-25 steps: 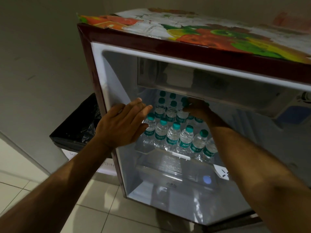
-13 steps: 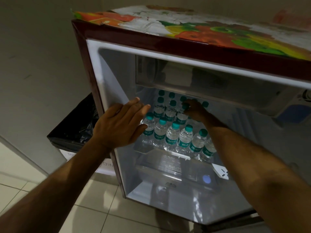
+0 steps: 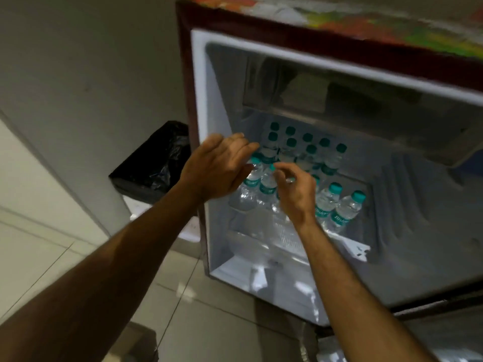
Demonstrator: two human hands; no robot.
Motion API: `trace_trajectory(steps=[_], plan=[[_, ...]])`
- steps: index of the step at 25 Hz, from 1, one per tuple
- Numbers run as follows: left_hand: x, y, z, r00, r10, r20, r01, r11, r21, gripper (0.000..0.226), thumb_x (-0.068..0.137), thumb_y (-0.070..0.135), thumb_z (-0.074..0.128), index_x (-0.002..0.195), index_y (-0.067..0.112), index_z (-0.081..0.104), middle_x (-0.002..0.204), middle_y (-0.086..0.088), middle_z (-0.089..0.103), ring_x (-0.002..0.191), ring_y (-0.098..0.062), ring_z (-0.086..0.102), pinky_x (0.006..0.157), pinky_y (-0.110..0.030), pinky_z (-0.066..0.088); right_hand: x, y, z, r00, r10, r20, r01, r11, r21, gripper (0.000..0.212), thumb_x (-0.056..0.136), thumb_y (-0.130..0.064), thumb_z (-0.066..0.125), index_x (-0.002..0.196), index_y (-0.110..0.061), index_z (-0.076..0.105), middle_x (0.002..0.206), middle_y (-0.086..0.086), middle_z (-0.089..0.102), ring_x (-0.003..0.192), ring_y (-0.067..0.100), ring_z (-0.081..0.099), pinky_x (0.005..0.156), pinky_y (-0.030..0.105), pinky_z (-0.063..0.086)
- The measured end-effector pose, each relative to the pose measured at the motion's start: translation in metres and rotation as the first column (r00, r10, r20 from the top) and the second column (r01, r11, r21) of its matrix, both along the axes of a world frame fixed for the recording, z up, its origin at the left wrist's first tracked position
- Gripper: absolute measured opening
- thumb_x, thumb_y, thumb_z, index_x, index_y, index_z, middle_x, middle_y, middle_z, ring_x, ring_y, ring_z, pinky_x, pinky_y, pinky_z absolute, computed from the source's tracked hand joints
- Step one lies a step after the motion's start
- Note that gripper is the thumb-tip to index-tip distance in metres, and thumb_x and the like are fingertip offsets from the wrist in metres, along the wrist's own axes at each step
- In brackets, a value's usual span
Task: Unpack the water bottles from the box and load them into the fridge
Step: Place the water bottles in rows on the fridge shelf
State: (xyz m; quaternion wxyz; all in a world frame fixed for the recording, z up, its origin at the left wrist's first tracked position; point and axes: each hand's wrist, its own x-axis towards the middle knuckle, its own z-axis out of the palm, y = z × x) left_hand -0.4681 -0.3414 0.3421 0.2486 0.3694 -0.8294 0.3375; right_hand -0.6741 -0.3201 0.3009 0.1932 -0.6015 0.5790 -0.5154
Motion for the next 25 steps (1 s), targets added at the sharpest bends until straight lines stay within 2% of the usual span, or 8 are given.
trace_trajectory(steps=[2, 4, 9, 11, 14, 18, 22, 25], plan=[[0.006, 0.019, -0.022, 0.996, -0.045, -0.08, 0.058, 0.983, 0.172, 0.04, 0.1, 0.033, 0.047, 0.132, 0.011, 0.058, 0.128, -0.015, 0.063, 0.122, -0.03, 0.058, 0.106, -0.043, 0.033, 0.026, 0.036, -0.036, 0.996, 0.069, 0.05, -0.071, 0.997, 0.041, 0.015, 0.091, -0.01, 0.066, 0.1, -0.018, 0.075, 0.095, -0.009, 0.072, 0.082, 0.0, 0.066, 0.072, 0.018, 0.055], [0.02, 0.052, -0.062, 0.981, -0.027, -0.193, 0.089, 0.944, 0.318, 0.039, 0.099, 0.027, 0.05, 0.133, 0.009, 0.057, 0.133, -0.016, 0.061, 0.13, -0.032, 0.053, 0.112, -0.045, 0.033, 0.05, 0.075, -0.076, 0.979, 0.162, 0.123, -0.182, 0.967, 0.18, 0.017, 0.091, -0.007, 0.066, 0.102, -0.015, 0.075, 0.098, -0.005, 0.073, 0.087, 0.004, 0.066, 0.073, 0.014, 0.053], [0.083, 0.19, -0.21, 0.918, 0.249, -0.309, 0.047, 0.705, 0.708, 0.037, 0.097, 0.018, 0.057, 0.132, 0.008, 0.061, 0.134, -0.017, 0.061, 0.125, -0.034, 0.057, 0.103, -0.045, 0.048, 0.101, 0.181, -0.204, 0.913, 0.385, 0.132, -0.397, 0.771, 0.498, 0.015, 0.091, -0.009, 0.066, 0.103, -0.014, 0.075, 0.1, -0.01, 0.071, 0.089, -0.006, 0.063, 0.079, 0.005, 0.044], [0.108, 0.253, -0.268, 0.916, 0.338, -0.215, -0.002, 0.54, 0.842, 0.039, 0.099, 0.025, 0.05, 0.135, 0.012, 0.059, 0.135, -0.013, 0.06, 0.126, -0.031, 0.056, 0.101, -0.042, 0.049, 0.115, 0.222, -0.251, 0.87, 0.469, 0.152, -0.462, 0.67, 0.581, 0.019, 0.092, -0.007, 0.065, 0.107, -0.011, 0.074, 0.099, -0.008, 0.07, 0.086, -0.007, 0.063, 0.08, 0.011, 0.046], [0.133, 0.341, -0.333, 0.912, 0.409, -0.04, -0.093, 0.301, 0.949, 0.036, 0.099, 0.029, 0.049, 0.133, 0.018, 0.059, 0.135, -0.006, 0.06, 0.124, -0.026, 0.057, 0.1, -0.038, 0.05, 0.131, 0.284, -0.315, 0.789, 0.589, 0.174, -0.495, 0.442, 0.748, 0.026, 0.093, -0.014, 0.062, 0.116, -0.02, 0.071, 0.112, -0.004, 0.071, 0.101, 0.009, 0.065, 0.091, 0.029, 0.054], [0.144, 0.431, -0.383, 0.889, 0.419, 0.187, -0.197, -0.02, 0.98, 0.034, 0.101, 0.028, 0.051, 0.135, 0.022, 0.056, 0.142, 0.0, 0.053, 0.127, -0.019, 0.053, 0.097, -0.032, 0.048, 0.146, 0.363, -0.371, 0.593, 0.79, 0.155, -0.462, 0.176, 0.869, 0.031, 0.095, -0.026, 0.061, 0.125, -0.03, 0.063, 0.124, -0.005, 0.064, 0.112, 0.014, 0.06, 0.094, 0.032, 0.051], [0.14, 0.484, -0.422, 0.922, 0.291, 0.256, -0.236, -0.101, 0.966, 0.034, 0.098, 0.032, 0.055, 0.13, 0.02, 0.061, 0.135, -0.004, 0.058, 0.123, -0.023, 0.056, 0.098, -0.037, 0.05, 0.152, 0.424, -0.415, 0.348, 0.921, 0.174, -0.465, 0.008, 0.885, 0.035, 0.093, -0.025, 0.065, 0.127, -0.028, 0.061, 0.131, -0.006, 0.054, 0.118, 0.015, 0.054, 0.094, 0.029, 0.047], [0.13, 0.5, -0.438, 0.899, 0.294, 0.323, -0.278, -0.184, 0.943, 0.035, 0.1, 0.037, 0.052, 0.132, 0.025, 0.057, 0.135, 0.001, 0.056, 0.123, -0.019, 0.054, 0.099, -0.035, 0.049, 0.154, 0.451, -0.44, 0.169, 0.982, 0.084, -0.507, 0.013, 0.862, 0.039, 0.091, -0.028, 0.069, 0.129, -0.026, 0.059, 0.137, -0.002, 0.049, 0.125, 0.019, 0.049, 0.101, 0.036, 0.046]])
